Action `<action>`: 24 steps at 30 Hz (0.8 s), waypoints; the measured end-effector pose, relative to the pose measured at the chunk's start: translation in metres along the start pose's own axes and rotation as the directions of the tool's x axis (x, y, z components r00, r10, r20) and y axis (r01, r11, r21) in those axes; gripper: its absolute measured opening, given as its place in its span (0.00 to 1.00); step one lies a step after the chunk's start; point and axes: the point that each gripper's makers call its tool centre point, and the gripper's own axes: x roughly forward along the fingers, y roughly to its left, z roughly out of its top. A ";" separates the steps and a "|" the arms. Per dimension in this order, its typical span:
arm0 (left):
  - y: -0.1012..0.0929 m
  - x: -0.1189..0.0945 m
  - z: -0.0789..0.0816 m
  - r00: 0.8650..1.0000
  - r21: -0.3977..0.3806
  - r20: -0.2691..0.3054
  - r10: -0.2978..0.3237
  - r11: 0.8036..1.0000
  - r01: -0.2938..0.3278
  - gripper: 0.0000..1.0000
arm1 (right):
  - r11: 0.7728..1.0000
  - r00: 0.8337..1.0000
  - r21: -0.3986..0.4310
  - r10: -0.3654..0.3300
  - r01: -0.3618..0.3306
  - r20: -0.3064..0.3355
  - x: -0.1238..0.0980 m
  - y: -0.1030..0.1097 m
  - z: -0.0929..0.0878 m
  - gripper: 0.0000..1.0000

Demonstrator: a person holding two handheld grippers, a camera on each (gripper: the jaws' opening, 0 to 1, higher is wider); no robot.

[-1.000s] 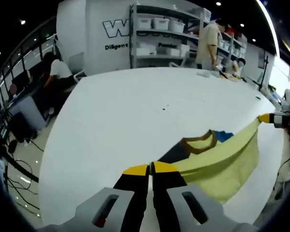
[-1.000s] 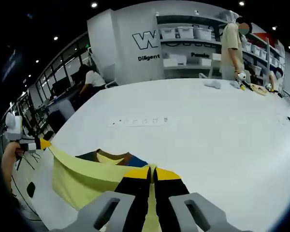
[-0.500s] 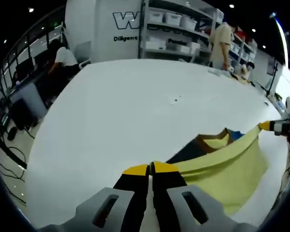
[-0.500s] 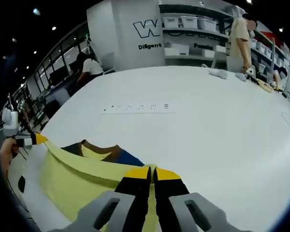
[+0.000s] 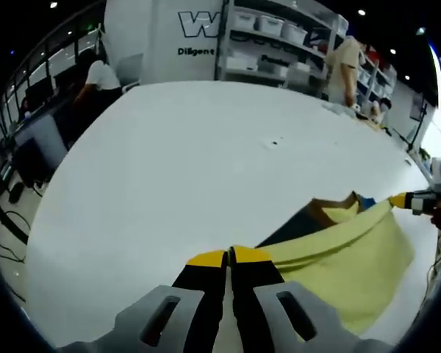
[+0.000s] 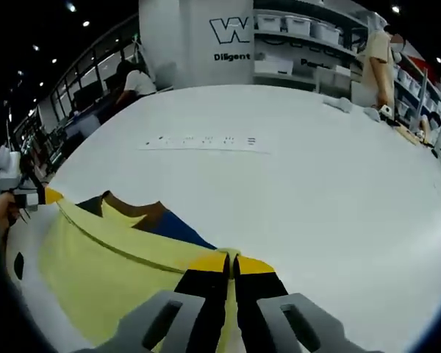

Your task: Fold the garment on the visible template until the final outline fits inside the template.

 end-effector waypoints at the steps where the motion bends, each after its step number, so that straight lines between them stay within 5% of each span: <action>1: 0.000 0.001 -0.001 1.000 0.000 0.002 -0.004 1.000 0.004 0.02 | 1.000 1.000 -0.010 0.000 0.000 -0.003 0.002 0.000 -0.001 0.00; 5: -0.011 0.002 0.001 0.997 0.109 0.025 -0.067 0.992 0.064 0.02 | 0.999 1.000 -0.036 0.019 -0.019 -0.008 0.003 0.002 -0.004 0.00; 8: -0.018 -0.003 0.004 0.991 0.189 0.037 -0.130 0.974 0.121 0.15 | 0.994 0.999 -0.101 0.040 -0.038 0.011 -0.003 0.001 -0.001 0.01; 11: -0.023 -0.008 0.008 0.981 0.311 0.052 -0.186 0.937 0.161 0.29 | 0.983 0.997 -0.174 0.069 -0.064 0.024 -0.011 0.004 0.001 0.14; 14: -0.025 -0.011 0.006 0.977 0.460 0.040 -0.212 0.871 0.170 0.36 | 0.952 0.996 -0.295 0.088 -0.079 0.019 -0.017 0.006 0.000 0.25; 19: -0.027 -0.008 -0.003 0.974 0.627 -0.004 -0.227 0.758 0.180 0.48 | 0.850 0.992 -0.517 0.127 -0.102 0.013 -0.015 0.013 -0.002 0.37; 24: -0.027 0.006 -0.009 0.980 0.639 -0.030 -0.198 0.750 0.171 0.46 | 0.804 0.993 -0.586 0.114 -0.100 -0.014 -0.003 0.014 -0.010 0.45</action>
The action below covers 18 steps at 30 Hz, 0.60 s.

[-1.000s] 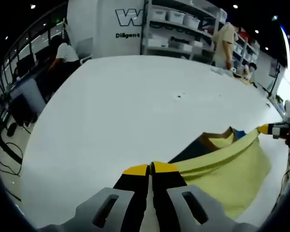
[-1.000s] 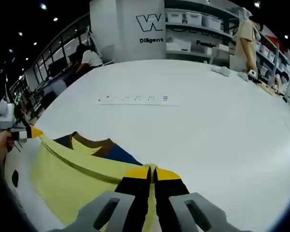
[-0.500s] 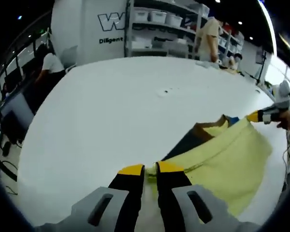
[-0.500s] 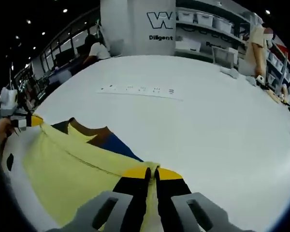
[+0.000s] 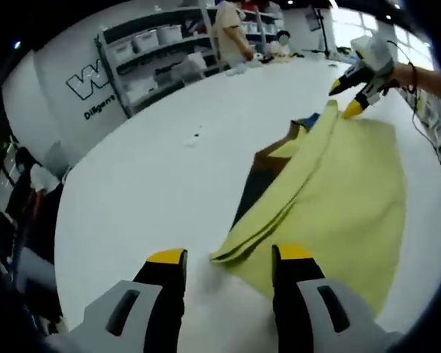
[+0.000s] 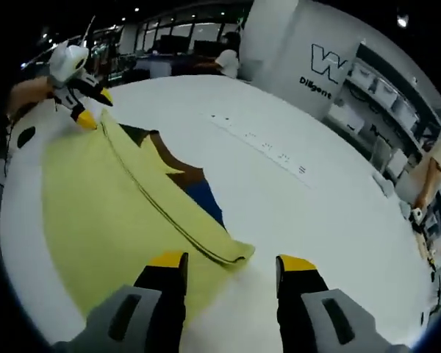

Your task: Fold the garment on the visible template until the final outline fits inside the template.

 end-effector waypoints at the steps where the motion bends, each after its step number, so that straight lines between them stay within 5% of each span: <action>1: 0.000 0.001 0.001 1.000 0.000 0.002 0.000 1.000 0.000 0.46 | 1.000 1.000 0.004 0.001 -0.001 0.002 0.002 0.000 0.001 0.45; 5: 0.005 0.006 0.007 0.999 -0.093 0.028 0.024 0.995 -0.022 0.46 | 0.995 0.999 0.096 -0.014 0.009 0.049 0.008 -0.008 0.010 0.43; 8: 0.026 0.007 0.008 0.989 -0.101 0.014 0.146 0.984 -0.144 0.50 | 0.974 0.997 0.222 -0.054 0.039 0.063 0.012 -0.021 0.013 0.42; 11: 0.035 0.007 0.015 0.984 -0.290 0.046 0.174 0.945 -0.154 0.50 | 0.940 0.993 0.333 -0.100 0.072 0.066 0.012 -0.035 0.015 0.38; 15: 0.046 0.002 0.010 0.972 -0.345 0.011 0.233 0.914 -0.215 0.52 | 0.901 0.991 0.427 -0.118 0.078 0.068 0.009 -0.040 0.015 0.41; 16: 0.046 0.000 0.008 0.971 -0.400 0.005 0.240 0.890 -0.218 0.52 | 0.893 0.990 0.444 -0.119 0.075 0.070 0.008 -0.040 0.015 0.41; 18: 0.041 0.000 0.008 0.978 -0.448 0.012 0.209 0.875 -0.182 0.52 | 0.882 0.989 0.466 -0.123 0.072 0.080 0.005 -0.040 0.016 0.42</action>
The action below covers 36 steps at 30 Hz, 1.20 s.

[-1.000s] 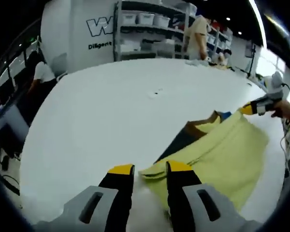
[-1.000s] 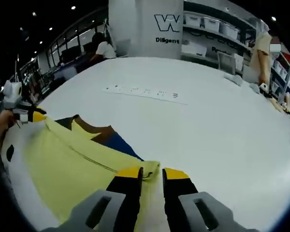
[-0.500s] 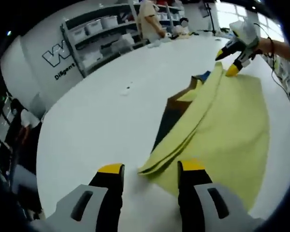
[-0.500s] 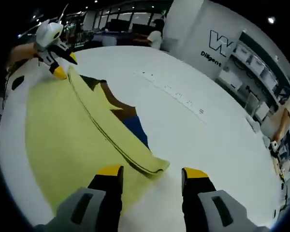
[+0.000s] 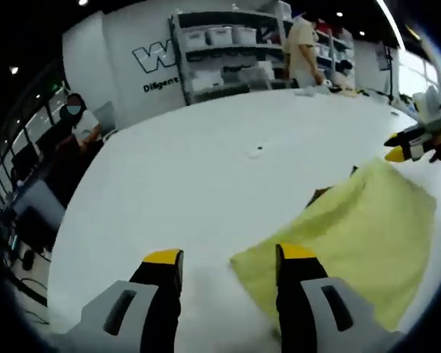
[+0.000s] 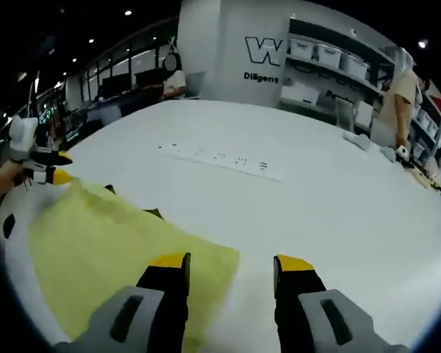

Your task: Fold the garment on the visible template until the final outline fits inside the template.

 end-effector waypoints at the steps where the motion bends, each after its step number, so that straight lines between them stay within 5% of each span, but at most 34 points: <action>1: -0.001 -0.001 -0.003 1.000 -0.024 -0.011 -0.001 1.000 0.001 0.52 | 1.000 1.000 0.015 0.008 -0.008 -0.007 -0.001 0.002 -0.002 0.42; 7: -0.007 -0.014 -0.006 1.000 -0.028 -0.017 -0.016 0.999 0.015 0.53 | 0.987 0.999 0.156 0.049 -0.045 -0.024 -0.014 0.014 -0.011 0.48; 11: -0.017 -0.028 -0.005 0.998 -0.077 -0.003 -0.058 0.995 0.058 0.57 | 0.984 0.997 0.164 0.071 -0.069 -0.010 -0.026 0.022 -0.013 0.50; 16: -0.025 -0.042 -0.010 0.997 -0.046 -0.004 -0.075 0.996 0.075 0.58 | 0.976 0.993 0.187 0.118 -0.114 -0.013 -0.040 0.033 -0.017 0.53; 29: -0.044 -0.084 -0.039 0.986 -0.056 -0.038 -0.162 0.986 0.159 0.58 | 0.967 0.974 0.141 0.221 -0.213 -0.048 -0.085 0.062 -0.041 0.59; 36: -0.046 -0.101 -0.056 0.979 0.016 -0.063 -0.194 0.981 0.196 0.57 | 0.967 0.969 0.109 0.239 -0.231 -0.066 -0.104 0.065 -0.057 0.57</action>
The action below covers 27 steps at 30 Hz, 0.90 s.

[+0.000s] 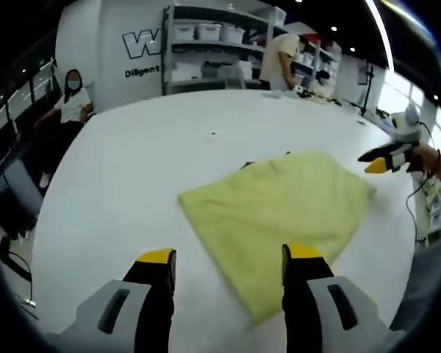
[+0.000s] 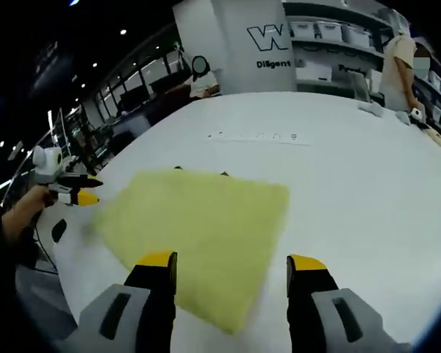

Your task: Fold the garment on the visible template until the final outline fits inside the template.

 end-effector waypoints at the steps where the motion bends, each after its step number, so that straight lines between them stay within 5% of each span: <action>1: 0.000 -0.001 -0.001 1.000 -0.004 -0.002 -0.004 1.000 0.004 0.57 | 1.000 1.000 0.001 0.002 -0.002 0.000 -0.001 0.001 -0.001 0.57; 7: -0.010 -0.006 -0.023 0.999 -0.060 -0.027 -0.037 0.998 0.035 0.50 | 1.000 1.000 0.025 0.011 -0.011 -0.014 -0.010 0.003 -0.021 0.55; 10: -0.012 -0.004 -0.033 0.998 -0.164 -0.047 -0.037 0.986 0.029 0.48 | 0.999 1.000 0.041 0.005 -0.004 -0.026 -0.012 0.002 -0.031 0.51; 27: -0.018 -0.001 -0.057 0.994 -0.243 -0.084 -0.073 0.969 0.051 0.23 | 0.987 0.999 0.158 0.024 -0.019 -0.025 -0.009 -0.001 -0.061 0.17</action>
